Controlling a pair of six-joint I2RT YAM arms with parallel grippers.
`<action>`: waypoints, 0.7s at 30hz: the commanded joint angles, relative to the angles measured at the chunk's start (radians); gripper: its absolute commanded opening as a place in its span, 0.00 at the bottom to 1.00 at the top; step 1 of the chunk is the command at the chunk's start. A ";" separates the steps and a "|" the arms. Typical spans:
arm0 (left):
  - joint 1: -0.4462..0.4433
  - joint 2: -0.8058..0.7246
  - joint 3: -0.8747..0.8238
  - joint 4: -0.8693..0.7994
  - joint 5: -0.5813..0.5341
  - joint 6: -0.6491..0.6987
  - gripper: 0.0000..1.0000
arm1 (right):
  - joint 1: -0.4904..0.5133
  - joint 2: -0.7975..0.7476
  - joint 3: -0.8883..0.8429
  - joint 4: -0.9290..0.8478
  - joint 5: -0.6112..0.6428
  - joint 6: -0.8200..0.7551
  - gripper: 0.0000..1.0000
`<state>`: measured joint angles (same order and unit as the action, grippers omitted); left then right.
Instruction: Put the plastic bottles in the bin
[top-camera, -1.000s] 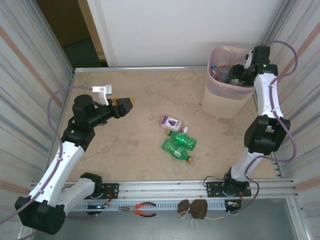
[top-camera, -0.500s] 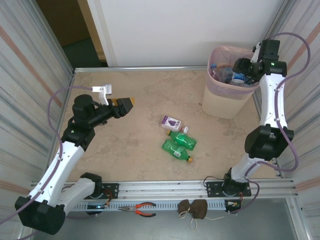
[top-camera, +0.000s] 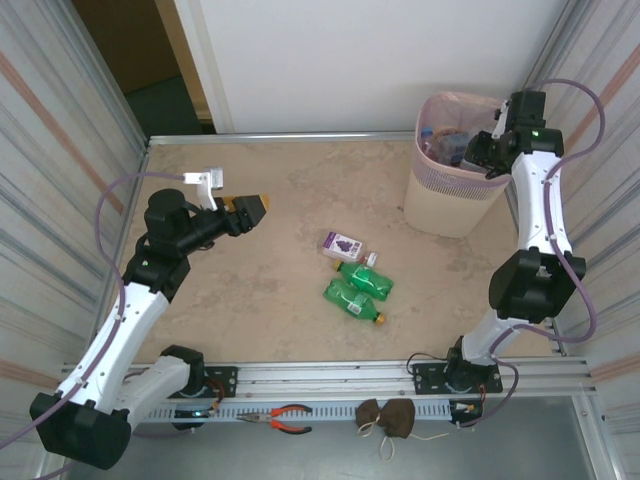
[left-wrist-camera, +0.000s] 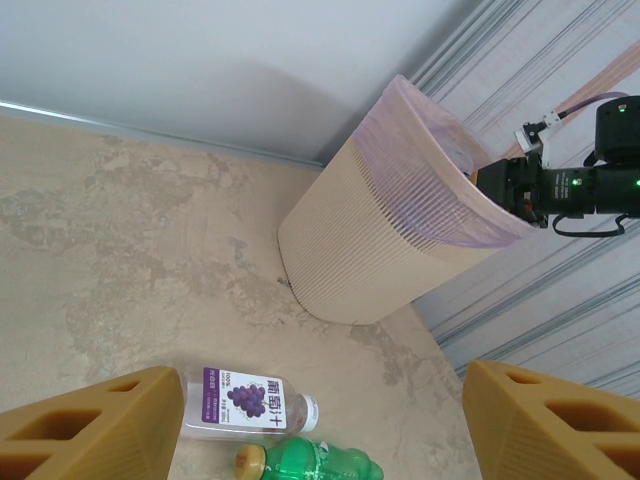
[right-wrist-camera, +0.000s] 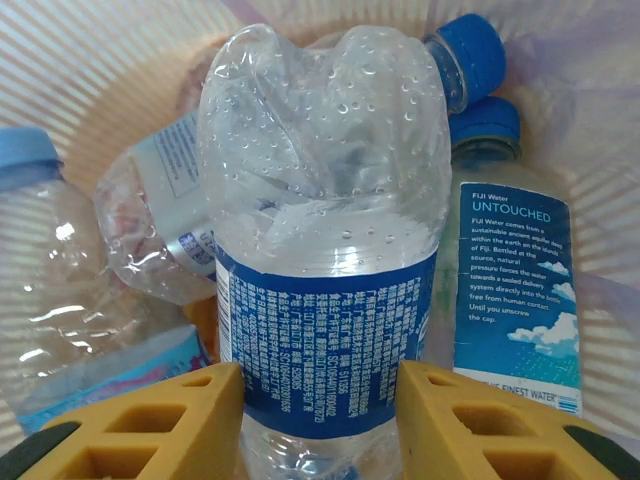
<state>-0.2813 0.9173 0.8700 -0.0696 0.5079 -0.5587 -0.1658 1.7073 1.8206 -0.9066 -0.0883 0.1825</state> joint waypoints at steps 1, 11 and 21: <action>0.007 -0.008 -0.012 0.034 0.015 -0.012 0.74 | -0.007 0.059 -0.046 -0.010 0.012 -0.013 0.40; 0.006 -0.001 -0.009 0.042 0.018 -0.015 0.74 | -0.009 0.091 0.030 -0.026 -0.127 0.002 0.37; 0.007 0.005 -0.010 0.051 0.020 -0.014 0.74 | -0.014 -0.011 0.114 0.068 -0.411 0.065 0.46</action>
<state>-0.2813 0.9184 0.8673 -0.0540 0.5083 -0.5663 -0.1864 1.7439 1.8912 -0.8768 -0.3893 0.2070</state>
